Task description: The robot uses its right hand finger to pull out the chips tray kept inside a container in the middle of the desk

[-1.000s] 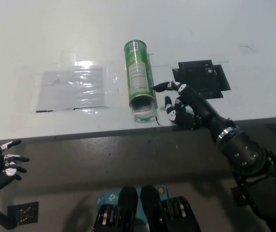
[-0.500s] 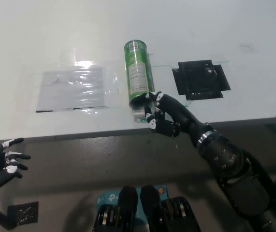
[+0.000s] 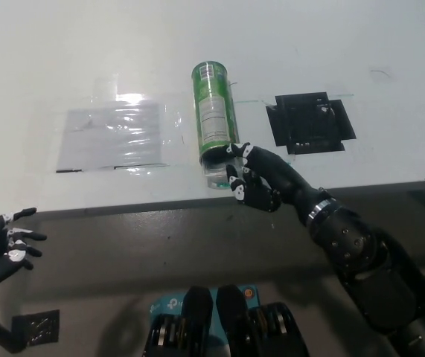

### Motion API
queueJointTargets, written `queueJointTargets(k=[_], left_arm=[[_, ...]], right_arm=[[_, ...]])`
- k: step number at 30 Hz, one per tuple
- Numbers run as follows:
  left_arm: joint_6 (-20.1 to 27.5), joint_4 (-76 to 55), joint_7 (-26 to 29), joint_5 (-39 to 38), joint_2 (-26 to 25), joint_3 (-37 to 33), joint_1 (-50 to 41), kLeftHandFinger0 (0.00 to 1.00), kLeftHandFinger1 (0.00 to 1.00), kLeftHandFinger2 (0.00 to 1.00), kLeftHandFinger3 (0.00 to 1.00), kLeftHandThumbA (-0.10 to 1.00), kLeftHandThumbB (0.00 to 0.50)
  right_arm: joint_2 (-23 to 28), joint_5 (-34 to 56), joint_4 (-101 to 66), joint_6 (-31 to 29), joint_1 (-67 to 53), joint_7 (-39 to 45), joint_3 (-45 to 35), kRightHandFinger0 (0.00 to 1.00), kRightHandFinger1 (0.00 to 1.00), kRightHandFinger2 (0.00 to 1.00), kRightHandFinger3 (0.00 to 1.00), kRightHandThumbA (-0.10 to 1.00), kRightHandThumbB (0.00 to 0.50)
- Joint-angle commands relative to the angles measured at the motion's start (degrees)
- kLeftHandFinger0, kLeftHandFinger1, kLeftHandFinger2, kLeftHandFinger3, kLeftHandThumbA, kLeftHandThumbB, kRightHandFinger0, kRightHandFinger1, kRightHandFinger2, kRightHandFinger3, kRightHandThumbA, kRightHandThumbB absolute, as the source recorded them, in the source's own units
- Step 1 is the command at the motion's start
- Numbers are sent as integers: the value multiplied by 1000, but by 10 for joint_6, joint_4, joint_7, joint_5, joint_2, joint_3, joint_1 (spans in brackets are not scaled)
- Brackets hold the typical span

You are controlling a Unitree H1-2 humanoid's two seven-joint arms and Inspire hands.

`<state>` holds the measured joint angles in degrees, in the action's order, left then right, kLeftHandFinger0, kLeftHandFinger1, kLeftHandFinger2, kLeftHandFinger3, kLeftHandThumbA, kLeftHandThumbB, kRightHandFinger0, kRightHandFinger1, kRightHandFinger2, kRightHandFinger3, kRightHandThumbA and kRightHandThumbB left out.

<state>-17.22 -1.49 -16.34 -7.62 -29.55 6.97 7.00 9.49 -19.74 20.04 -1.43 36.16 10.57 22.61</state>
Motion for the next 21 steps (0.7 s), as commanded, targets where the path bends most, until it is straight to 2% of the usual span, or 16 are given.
queueJointTargets(k=[1, 2, 5, 9, 10, 14, 15, 16, 17, 19, 21], left_arm=[[10, -8, -12, -10, -25, 15, 16, 462, 511, 609, 845, -100, 65], [9, -8, -14, -14, -26, 17, 15, 461, 511, 610, 844, -100, 63], [2, -10, -16, -19, -25, 22, 17, 456, 503, 598, 820, -100, 76], [10, -9, -22, -23, -26, 24, 18, 437, 498, 593, 813, -100, 61], [11, -9, -21, -20, -27, 24, 18, 439, 497, 589, 813, -100, 63], [0, -18, -20, -18, -27, 27, 23, 441, 488, 578, 799, -100, 58], [11, -12, -25, -22, -27, 28, 24, 441, 486, 578, 798, -100, 58], [8, -13, -26, -23, -27, 29, 25, 438, 484, 575, 789, -100, 67], [4, -12, -25, -27, -24, 31, 26, 439, 484, 573, 785, -100, 73], [1, -13, -25, -27, -23, 31, 30, 440, 481, 565, 778, -100, 80], [5, -11, -26, -23, -24, 30, 33, 440, 480, 561, 777, -100, 76]], right_arm=[[16, -22, -7, -15, 14, 13, 4, 0, 70, 747, 771, -100, 143], [23, -28, -6, -34, 7, 7, 7, 0, 68, 727, 758, -100, 148], [28, -27, -12, -27, -1, 9, 5, 0, 72, 733, 746, -100, 152], [29, -29, -5, -39, -2, 3, 3, 0, 62, 748, 726, -100, 151], [26, -30, 2, -49, -2, -3, 4, 0, 36, 727, 707, -100, 152], [19, -47, -1, -29, 0, -2, 11, 0, 37, 653, 743, -100, 153], [15, -48, -3, -27, -3, 3, 16, 109, 172, 715, 783, -100, 149], [11, -53, 2, -33, -6, 0, 21, 167, 236, 720, 793, -100, 151], [9, -53, 7, -36, -6, 1, 24, 204, 264, 733, 801, -100, 143], [4, -53, 17, -50, -8, -4, 27, 197, 264, 738, 793, -100, 150], [-1, -57, 28, -64, -9, -8, 32, 241, 308, 755, 799, -100, 147]])
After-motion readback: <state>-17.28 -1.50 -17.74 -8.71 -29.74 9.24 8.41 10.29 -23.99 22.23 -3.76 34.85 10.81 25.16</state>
